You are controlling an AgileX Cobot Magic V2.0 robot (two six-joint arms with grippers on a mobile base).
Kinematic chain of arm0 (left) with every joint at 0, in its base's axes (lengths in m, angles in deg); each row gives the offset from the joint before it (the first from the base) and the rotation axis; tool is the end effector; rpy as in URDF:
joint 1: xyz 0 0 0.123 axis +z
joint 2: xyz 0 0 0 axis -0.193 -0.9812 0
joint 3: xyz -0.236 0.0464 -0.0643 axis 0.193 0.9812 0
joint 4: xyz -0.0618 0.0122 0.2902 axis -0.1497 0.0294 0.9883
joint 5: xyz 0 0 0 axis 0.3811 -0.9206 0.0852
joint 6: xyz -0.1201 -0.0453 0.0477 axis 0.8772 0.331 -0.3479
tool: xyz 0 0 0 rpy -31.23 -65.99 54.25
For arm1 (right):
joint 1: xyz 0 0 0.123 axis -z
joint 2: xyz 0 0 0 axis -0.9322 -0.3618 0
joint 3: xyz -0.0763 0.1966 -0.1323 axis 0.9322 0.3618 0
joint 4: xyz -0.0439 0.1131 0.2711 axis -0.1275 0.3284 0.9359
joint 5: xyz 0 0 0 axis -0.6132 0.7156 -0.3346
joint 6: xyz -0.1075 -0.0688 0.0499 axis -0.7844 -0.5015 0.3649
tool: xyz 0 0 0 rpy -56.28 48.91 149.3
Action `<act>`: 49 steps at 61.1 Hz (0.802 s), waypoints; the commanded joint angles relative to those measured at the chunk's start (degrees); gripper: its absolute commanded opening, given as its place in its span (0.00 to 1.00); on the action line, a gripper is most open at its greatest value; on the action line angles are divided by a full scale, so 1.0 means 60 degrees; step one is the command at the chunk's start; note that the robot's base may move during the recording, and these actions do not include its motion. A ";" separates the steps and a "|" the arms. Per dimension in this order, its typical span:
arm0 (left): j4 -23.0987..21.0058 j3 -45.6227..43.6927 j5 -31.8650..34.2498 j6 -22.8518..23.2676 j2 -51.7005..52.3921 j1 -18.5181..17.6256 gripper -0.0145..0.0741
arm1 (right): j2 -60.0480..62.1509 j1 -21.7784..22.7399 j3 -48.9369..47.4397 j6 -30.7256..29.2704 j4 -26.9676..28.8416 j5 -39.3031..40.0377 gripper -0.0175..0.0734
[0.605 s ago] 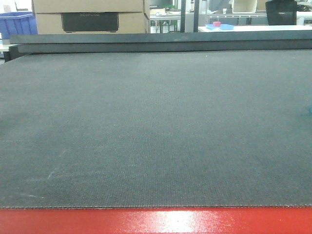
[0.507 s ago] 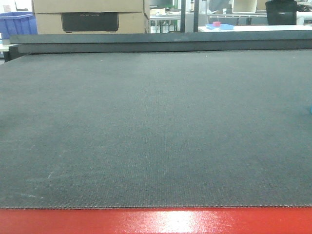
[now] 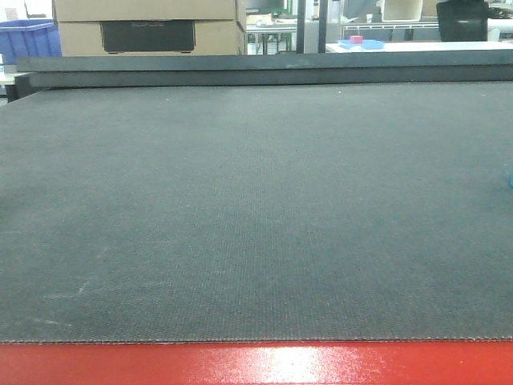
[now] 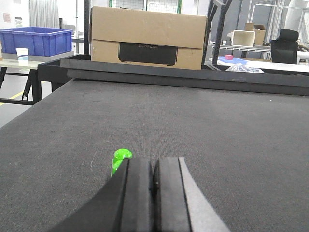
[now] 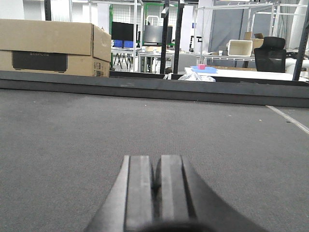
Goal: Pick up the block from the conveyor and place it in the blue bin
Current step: 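Lower both grippers toward the green and blue blocks on the belt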
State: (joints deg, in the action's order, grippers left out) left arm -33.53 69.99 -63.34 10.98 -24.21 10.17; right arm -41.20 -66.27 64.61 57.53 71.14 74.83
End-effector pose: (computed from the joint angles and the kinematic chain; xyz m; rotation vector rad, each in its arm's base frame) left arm 0.1850 -0.0030 0.2128 -0.0242 1.5098 -0.0524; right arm 0.1843 -0.0081 0.2188 0.0306 1.4708 -0.0373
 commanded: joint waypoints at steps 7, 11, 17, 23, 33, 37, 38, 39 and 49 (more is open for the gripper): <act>0.0040 -0.0014 0.0119 0.0046 0.0054 0.0029 0.04 | 0.0031 0.0055 0.0000 -0.0016 -0.0045 0.0209 0.01; 0.0040 -0.0014 0.0232 0.0046 0.0054 0.0029 0.04 | 0.0031 0.0055 0.0000 -0.0016 -0.0045 0.0209 0.01; 0.0040 -0.0014 0.0523 0.0046 0.0054 0.0029 0.04 | 0.0031 0.0055 0.0000 -0.0016 -0.0045 0.0662 0.01; 0.0040 -0.0149 0.0504 0.0046 0.0054 0.0029 0.04 | 0.0031 0.0055 0.0000 -0.0016 -0.0045 0.1406 0.01; 0.0217 -0.1573 -0.0428 0.0046 0.0054 0.0029 0.04 | 0.0031 0.0055 -0.1106 -0.0016 -0.0045 0.1090 0.01; 0.0550 -0.2202 -0.1061 0.0046 0.0037 0.0029 0.04 | 0.0031 0.0055 -0.1703 -0.0016 -0.0045 0.0769 0.01; 0.0682 -0.2439 -0.1268 0.0046 -0.0067 0.0029 0.04 | 0.0031 0.0055 -0.1842 -0.0016 -0.0045 0.0673 0.01; 0.0764 -0.2592 -0.1388 0.0046 -0.0143 0.0029 0.04 | 0.0031 0.0055 -0.1984 -0.0016 -0.0045 0.0506 0.01; 0.1123 -0.4310 -0.2559 0.0046 -0.1648 0.0029 0.04 | -0.0972 0.0055 -0.3725 -0.0016 -0.0045 -0.1107 0.01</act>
State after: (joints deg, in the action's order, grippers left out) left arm -27.81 48.70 -74.76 10.98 -29.34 10.17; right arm -43.42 -66.27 46.92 57.53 71.14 73.29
